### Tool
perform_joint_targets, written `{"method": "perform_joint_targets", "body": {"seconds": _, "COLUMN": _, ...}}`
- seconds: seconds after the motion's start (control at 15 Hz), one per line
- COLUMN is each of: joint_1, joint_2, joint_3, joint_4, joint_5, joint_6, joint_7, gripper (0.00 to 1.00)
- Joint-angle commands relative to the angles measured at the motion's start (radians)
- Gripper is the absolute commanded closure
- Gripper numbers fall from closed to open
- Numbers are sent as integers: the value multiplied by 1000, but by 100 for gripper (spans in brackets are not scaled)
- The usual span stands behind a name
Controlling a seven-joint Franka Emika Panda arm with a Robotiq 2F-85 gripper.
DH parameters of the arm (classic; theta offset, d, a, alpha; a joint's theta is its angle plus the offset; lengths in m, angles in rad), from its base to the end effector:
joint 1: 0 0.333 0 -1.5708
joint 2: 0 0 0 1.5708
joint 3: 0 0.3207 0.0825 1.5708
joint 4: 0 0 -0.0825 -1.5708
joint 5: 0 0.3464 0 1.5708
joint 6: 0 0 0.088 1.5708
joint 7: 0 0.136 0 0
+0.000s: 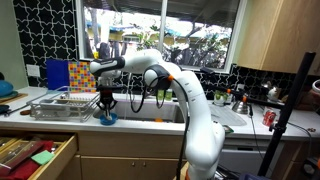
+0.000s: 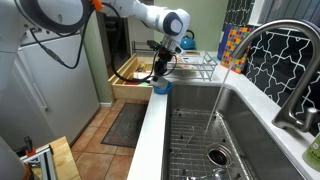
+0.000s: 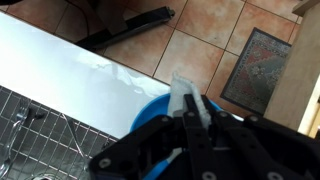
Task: Rinse the the blue bowl with running water, remove the white sponge from the drawer and use it to wipe the blue bowl
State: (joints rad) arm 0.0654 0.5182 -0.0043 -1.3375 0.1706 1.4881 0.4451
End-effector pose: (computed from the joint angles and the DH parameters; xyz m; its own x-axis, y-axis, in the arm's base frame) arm 0.6173 0.0625 0.3959 0.8459 -0.3610 -0.3926 -0.3890 -0.9212 0.0091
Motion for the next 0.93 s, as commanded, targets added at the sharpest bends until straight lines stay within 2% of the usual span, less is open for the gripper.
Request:
{"method": "perform_joint_targets", "body": {"seconds": 0.0, "joint_1": 16, "joint_2": -34, "joint_3": 0, "joint_4": 9, "joint_5": -2, "joint_6": -25, "joint_7": 8, "gripper": 98}}
{"method": "perform_joint_targets", "body": {"seconds": 0.27, "joint_1": 28, "joint_2": -68, "joint_3": 8, "joint_4": 13, "joint_5": 0, "joint_6": -24, "joint_7": 0, "gripper": 98}}
{"method": "perform_joint_targets", "body": {"seconds": 0.87, "joint_1": 2, "joint_2": -10, "joint_3": 10, "joint_4": 22, "joint_5": 30, "joint_6": -67, "joint_7": -43, "gripper": 98}}
